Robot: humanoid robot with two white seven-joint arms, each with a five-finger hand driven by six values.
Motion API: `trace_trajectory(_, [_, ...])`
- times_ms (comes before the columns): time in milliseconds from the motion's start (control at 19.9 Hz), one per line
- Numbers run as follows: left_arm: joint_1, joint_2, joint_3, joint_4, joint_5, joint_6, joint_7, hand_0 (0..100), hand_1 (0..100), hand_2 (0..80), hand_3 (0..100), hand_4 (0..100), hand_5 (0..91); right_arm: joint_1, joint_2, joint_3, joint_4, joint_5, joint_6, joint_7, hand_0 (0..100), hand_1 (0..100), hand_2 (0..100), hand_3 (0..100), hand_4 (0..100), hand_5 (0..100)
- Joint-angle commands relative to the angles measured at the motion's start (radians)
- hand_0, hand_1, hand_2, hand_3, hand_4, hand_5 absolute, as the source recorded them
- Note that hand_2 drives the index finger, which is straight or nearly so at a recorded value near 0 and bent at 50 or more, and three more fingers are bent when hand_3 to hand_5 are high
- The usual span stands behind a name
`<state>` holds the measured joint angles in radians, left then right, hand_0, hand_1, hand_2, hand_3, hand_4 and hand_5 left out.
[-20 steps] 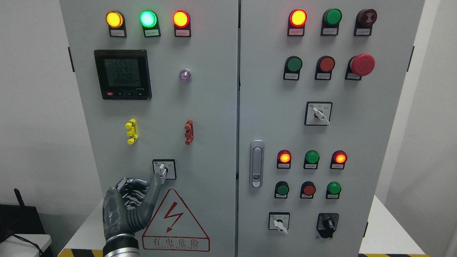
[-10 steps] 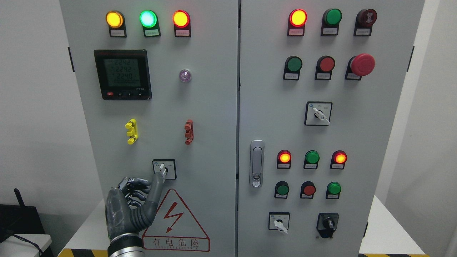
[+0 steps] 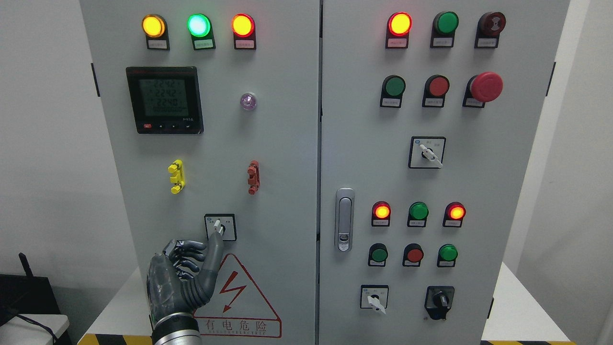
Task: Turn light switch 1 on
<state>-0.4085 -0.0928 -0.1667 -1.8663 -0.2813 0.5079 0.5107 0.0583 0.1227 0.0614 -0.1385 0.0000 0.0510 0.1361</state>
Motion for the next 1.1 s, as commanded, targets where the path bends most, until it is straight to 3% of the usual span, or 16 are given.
trace_trajectory(0, [-0.026,-0.002,-0.022,0.038,0.004,0.004,0.012,12,45,55.8,76,82,79.5,0.000,0.000,0.000,0.000,-0.018,0.000,0.000,12,39,0,0,0,0])
trace_trajectory(1053, [-0.067,-0.005,-0.039,0.067,0.001,0.044,0.031,15,43,55.2,77,83,79.8,0.000,0.000,0.000,0.000,-0.018,0.000,0.000,12,39,0,0,0,0])
